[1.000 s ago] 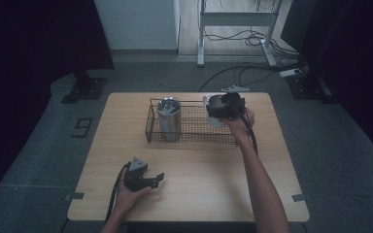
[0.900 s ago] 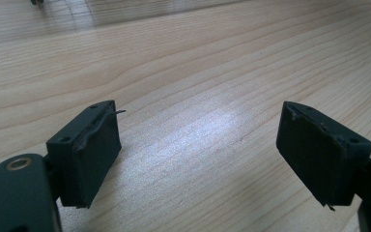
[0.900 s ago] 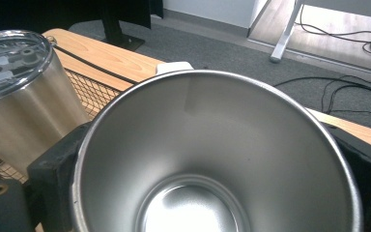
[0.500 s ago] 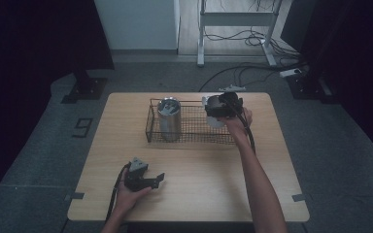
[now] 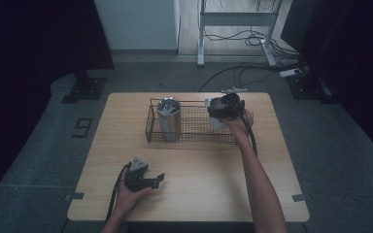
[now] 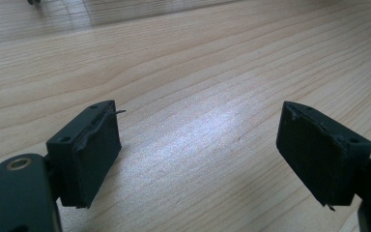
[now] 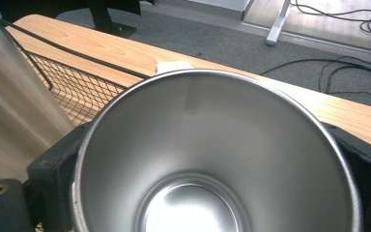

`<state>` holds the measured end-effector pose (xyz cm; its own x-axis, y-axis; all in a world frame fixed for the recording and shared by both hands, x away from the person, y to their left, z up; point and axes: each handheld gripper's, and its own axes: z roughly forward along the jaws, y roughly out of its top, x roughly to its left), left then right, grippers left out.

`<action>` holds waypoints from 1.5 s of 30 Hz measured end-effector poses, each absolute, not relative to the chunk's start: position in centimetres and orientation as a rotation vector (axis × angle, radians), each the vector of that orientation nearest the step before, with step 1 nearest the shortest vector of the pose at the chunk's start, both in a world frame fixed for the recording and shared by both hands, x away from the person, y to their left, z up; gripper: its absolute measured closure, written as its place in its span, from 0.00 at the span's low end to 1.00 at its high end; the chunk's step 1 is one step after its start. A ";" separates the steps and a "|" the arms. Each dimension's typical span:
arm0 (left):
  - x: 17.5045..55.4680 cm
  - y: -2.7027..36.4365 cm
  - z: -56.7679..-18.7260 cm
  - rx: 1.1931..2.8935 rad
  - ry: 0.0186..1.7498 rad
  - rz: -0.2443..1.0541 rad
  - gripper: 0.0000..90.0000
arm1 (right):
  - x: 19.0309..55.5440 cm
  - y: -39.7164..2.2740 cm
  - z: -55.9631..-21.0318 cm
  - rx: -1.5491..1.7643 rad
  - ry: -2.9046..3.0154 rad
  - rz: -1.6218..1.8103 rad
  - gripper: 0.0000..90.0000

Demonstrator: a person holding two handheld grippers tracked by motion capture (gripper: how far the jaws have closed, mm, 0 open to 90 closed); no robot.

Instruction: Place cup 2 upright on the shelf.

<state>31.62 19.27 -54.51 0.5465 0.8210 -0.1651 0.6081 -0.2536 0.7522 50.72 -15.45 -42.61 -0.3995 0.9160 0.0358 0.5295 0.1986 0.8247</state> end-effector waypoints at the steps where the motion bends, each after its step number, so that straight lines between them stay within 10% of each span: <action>1: 31.6 19.3 -54.5 1.971 1.155 0.332 0.18 | 50.7 -15.4 -42.6 1.344 2.011 1.091 0.06; 45: 31.6 19.2 -54.5 1.977 1.153 0.328 0.18 | 50.9 -14.6 -46.6 1.357 2.094 1.038 0.06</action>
<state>31.63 19.20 -54.51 0.5496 0.8191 -0.1643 0.6098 -0.2590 0.7491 50.87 -14.60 -46.64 -0.4251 0.9043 0.0384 0.5780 0.2386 0.7804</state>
